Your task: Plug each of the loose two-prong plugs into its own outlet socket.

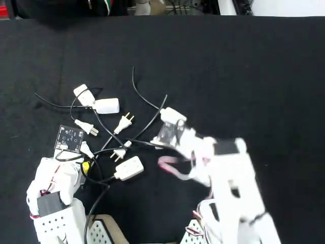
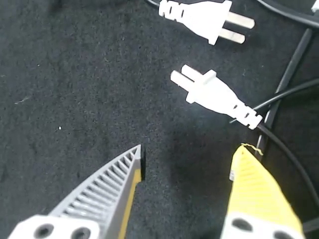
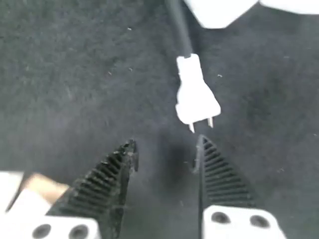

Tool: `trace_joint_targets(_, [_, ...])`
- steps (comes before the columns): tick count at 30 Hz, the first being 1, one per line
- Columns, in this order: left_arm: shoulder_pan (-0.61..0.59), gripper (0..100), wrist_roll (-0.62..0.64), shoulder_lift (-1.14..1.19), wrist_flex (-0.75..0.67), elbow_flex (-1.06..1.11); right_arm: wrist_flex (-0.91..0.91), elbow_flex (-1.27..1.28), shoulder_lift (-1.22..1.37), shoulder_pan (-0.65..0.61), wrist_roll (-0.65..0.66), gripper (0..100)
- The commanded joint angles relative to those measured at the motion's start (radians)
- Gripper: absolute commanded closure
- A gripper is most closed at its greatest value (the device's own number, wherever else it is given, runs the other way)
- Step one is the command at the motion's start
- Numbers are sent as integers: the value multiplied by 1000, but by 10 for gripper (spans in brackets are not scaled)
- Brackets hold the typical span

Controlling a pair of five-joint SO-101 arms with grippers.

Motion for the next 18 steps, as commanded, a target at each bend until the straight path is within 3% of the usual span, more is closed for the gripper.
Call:
trace_joint_targets(1, [15, 714, -11, -3, 5, 7, -77, 171, -203, -64, -37, 803])
trace_joint_targets(8, [15, 714, -11, -3, 5, 7, -222, 200, -150, -23, -52, 768])
trace_joint_targets(18, [15, 714, -11, -3, 17, 4, -517, 102, 219, 32, -51, 769])
